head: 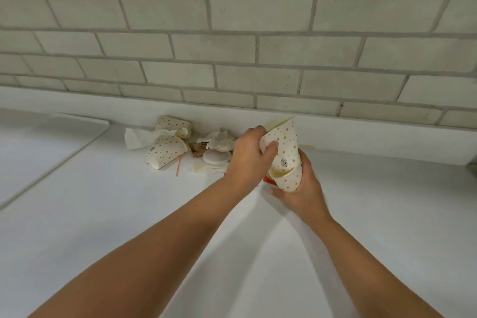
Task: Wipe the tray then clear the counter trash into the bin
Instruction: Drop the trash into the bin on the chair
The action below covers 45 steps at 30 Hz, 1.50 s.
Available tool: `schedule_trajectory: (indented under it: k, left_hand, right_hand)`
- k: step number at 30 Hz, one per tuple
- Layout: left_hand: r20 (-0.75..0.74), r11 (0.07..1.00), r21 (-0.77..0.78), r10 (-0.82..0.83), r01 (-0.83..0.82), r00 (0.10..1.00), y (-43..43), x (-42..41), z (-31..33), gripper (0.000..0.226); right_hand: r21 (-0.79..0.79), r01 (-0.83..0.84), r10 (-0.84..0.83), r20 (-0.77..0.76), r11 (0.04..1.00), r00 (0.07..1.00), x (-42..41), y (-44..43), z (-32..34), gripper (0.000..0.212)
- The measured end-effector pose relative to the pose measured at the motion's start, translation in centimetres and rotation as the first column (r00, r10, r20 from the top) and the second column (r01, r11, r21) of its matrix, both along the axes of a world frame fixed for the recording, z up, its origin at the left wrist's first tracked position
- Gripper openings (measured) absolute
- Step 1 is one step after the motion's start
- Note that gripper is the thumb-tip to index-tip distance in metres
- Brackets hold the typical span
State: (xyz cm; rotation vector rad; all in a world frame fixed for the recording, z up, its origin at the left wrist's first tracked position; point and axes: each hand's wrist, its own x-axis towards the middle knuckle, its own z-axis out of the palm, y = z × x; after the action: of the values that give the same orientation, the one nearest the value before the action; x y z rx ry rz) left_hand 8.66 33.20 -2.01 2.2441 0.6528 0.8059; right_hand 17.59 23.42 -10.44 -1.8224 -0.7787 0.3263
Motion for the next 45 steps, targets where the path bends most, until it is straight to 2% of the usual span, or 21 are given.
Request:
schedule_trajectory:
  k: [4,7,10,13,15,19,26,29,31,34,36,39,45]
  left_hand:
    - [-0.129,0.999,-0.028,0.034,-0.038,0.991,0.4,-2.2,0.0,0.015]
    - [-0.225,0.995,-0.051,0.073,-0.087,0.972,1.0,-4.5,-0.2,0.032]
    - [-0.235,0.983,-0.106,0.123,-0.151,0.964,1.8,-7.9,0.3,0.042]
    - [-0.212,0.947,-0.264,0.128,-0.183,0.969,2.2,-12.6,1.5,0.04]
    - [-0.224,0.917,-0.336,0.144,-0.215,0.964,2.4,-16.0,2.1,0.04]
    - [-0.25,0.876,-0.387,0.202,-0.289,0.947,3.2,-23.4,2.9,0.039]
    - [-0.234,0.777,-0.449,0.374,-0.441,0.898,2.4,-39.4,3.6,0.02]
    - [-0.25,0.727,-0.413,0.489,-0.549,0.836,1.2,-45.9,3.1,0.035]
    - [-0.281,0.696,-0.389,0.533,-0.603,0.798,-0.1,-50.3,2.3,0.033]
    - [-0.341,0.691,-0.364,0.525,-0.624,0.78,-1.9,-54.3,0.9,0.03]
    - [-0.416,0.677,-0.311,0.534,-0.667,0.736,-3.2,-56.7,-0.6,0.035]
    - [-0.536,0.662,-0.21,0.537,-0.719,0.651,-4.8,-59.2,-3.0,0.047]
    - [-0.767,0.671,-0.057,0.445,-0.74,0.463,-7.9,-63.3,-9.1,0.053]
  right_hand:
    - [-0.035,0.013,-0.008,0.152,0.999,0.988,-2.0,1.7,0.5,0.096]
    - [-0.077,-0.019,0.038,0.247,0.997,0.968,-4.3,3.2,1.4,0.094]
    - [-0.11,-0.101,0.128,0.277,0.989,0.952,-7.0,4.5,2.1,0.094]
    - [-0.156,-0.221,0.257,0.274,0.963,0.927,-10.5,5.5,3.0,0.098]
    - [-0.185,-0.318,0.358,0.256,0.93,0.898,-13.0,6.1,3.7,0.101]
    - [-0.205,-0.492,0.528,0.195,0.846,0.826,-18.9,7.6,5.0,0.102]
    - [-0.136,-0.75,0.761,0.16,0.647,0.628,-32.6,9.4,6.5,0.081]
    - [-0.131,-0.82,0.829,0.152,0.557,0.538,-38.4,9.2,6.3,0.078]
    - [-0.142,-0.862,0.872,0.138,0.486,0.469,-42.4,8.7,5.7,0.081]
    - [-0.14,-0.898,0.907,0.135,0.417,0.4,-46.3,7.9,4.5,0.097]
    - [-0.173,-0.908,0.922,0.144,0.381,0.359,-48.6,7.1,3.3,0.097]
    - [-0.261,-0.917,0.95,0.168,0.301,0.264,-51.2,6.3,1.3,0.082]
    - [-0.449,-0.887,0.994,0.079,0.109,0.082,-55.3,4.5,-3.8,0.039]
